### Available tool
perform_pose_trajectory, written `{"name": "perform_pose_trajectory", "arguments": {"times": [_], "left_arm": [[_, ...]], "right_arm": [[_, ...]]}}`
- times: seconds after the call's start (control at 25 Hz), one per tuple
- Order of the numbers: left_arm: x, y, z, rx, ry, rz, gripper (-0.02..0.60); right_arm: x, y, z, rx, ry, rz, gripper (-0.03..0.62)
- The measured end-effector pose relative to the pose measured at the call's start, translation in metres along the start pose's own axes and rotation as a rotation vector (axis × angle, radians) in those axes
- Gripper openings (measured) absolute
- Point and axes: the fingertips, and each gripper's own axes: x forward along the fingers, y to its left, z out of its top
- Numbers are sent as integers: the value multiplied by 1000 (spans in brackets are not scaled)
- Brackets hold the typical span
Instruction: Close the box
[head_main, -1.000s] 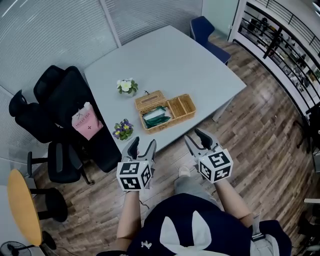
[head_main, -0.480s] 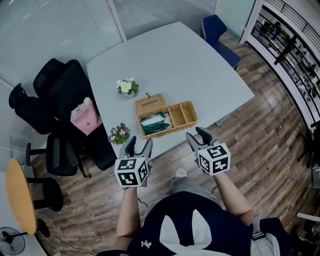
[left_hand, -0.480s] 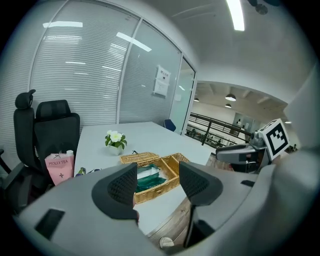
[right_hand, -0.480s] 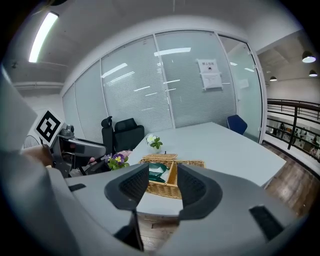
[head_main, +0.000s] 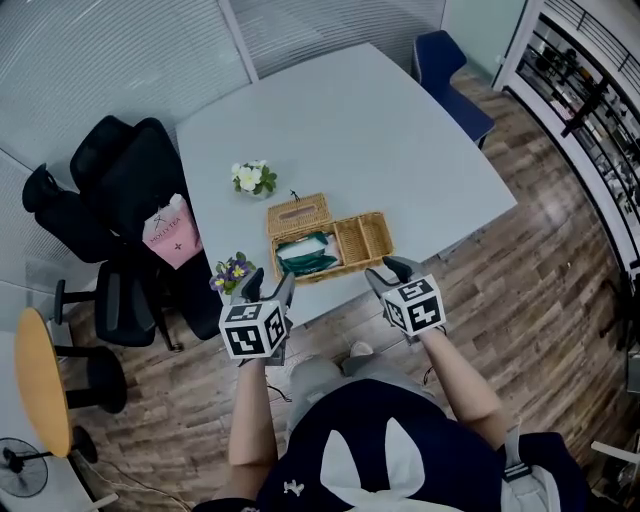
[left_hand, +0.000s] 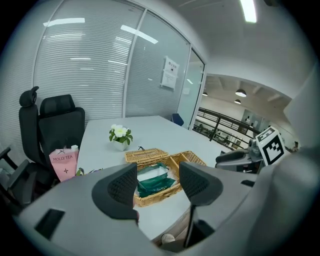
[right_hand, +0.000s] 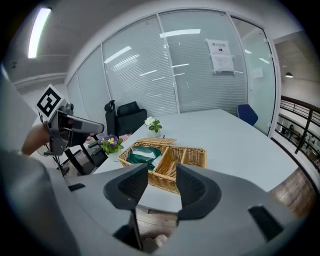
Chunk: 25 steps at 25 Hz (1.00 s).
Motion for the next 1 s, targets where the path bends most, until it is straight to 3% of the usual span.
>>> {"name": "perform_pose_trajectory", "arguments": {"times": [0.28,0.64,1.0], "left_arm": [[25,18,11,-4,39,8,253],[66,47,27,-41,109,-68,253],[106,81,44,-128,200,-130,253]], "right_arm": [[33,-20,-12,3,88,-42,183],[60,-33,-25,74,179,-104,181],[69,-40,-34,137,233,-157,166]]}}
